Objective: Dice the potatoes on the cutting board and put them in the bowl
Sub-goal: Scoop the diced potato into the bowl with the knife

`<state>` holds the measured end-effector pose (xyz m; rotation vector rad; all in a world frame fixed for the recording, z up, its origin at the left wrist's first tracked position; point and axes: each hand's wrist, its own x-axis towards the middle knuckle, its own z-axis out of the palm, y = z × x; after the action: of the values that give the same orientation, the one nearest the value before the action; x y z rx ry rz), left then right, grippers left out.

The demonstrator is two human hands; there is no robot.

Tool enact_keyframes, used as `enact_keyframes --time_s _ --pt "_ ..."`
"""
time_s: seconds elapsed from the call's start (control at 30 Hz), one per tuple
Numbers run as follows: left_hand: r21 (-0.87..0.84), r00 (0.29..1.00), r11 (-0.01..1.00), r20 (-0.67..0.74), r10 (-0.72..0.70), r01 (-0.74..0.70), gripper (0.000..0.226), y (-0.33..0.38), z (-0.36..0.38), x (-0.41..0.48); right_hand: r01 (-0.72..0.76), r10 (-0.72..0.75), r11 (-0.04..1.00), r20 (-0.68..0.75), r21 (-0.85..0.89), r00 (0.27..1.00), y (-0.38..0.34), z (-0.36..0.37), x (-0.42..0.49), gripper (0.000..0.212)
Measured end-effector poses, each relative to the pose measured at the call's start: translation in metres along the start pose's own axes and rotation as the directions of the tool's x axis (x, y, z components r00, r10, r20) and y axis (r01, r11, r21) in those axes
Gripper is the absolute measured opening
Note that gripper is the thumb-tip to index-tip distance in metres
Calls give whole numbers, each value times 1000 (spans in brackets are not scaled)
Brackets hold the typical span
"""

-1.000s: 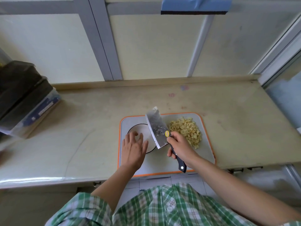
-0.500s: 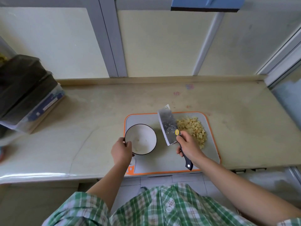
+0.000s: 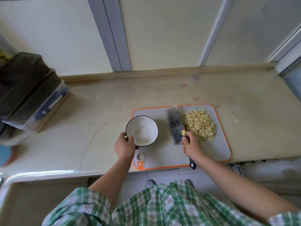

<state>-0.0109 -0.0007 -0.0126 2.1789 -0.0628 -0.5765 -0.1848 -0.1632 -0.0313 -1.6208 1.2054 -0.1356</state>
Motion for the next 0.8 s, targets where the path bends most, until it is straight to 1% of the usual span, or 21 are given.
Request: enact_keyframes --time_s 0.1,0.2,0.23,0.3,0.33,0.37,0.4,0.43,0.47,0.5,0.57,0.6,0.67,0.7,0.73,0.8 --pt "-22 999 1000 49 5 -4 16 8 16 1 -2 3 999 -16 54 1000 4 -20 -10 10" --pt "4 996 1000 91 17 -17 21 11 26 3 75 -69 985 -43 157 997 -5 -30 -17 19" --pt "22 994 999 104 22 -24 21 12 27 4 94 -84 979 -62 182 995 -8 -34 -17 18" --pt "114 995 993 94 27 -38 24 13 27 5 121 -95 963 -116 242 989 -11 -46 -14 18" --pt "194 998 979 46 47 -55 29 13 28 5 133 -95 957 -153 258 984 -11 -54 -11 19" --pt "263 995 961 -27 98 -87 37 12 29 4 143 -94 956 -193 257 977 -9 -65 -8 20" --pt "310 979 940 -94 181 -144 45 13 31 1 154 -95 956 -231 250 968 -5 -77 -4 23" --pt "346 944 909 -145 295 -231 50 17 33 -5 157 -92 959 -264 237 960 0 -89 -1 26" --pt "376 894 865 -167 416 -332 52 23 37 -12 149 -78 962 -290 229 954 6 -102 2 28" --pt "392 837 812 -159 523 -433 52 31 42 -20 130 -56 966 -310 225 949 13 -114 4 29" --pt "359 726 693 -60 686 -625 49 46 59 -34 87 -12 974 -337 209 941 27 -136 10 30" --pt "316 674 637 11 738 -703 47 54 68 -41 63 8 979 -347 193 938 34 -144 13 31" --pt "242 592 553 137 794 -798 43 63 89 -54 14 42 988 -357 152 933 49 -159 19 34" --pt "216 578 542 179 796 -812 42 64 100 -57 -5 52 991 -354 131 934 56 -166 23 36" --pt "195 597 565 215 773 -802 42 64 112 -59 -17 56 993 -343 116 938 62 -172 27 37" --pt "202 672 643 288 682 -739 49 60 134 -58 -27 61 993 -308 114 949 72 -182 35 37"
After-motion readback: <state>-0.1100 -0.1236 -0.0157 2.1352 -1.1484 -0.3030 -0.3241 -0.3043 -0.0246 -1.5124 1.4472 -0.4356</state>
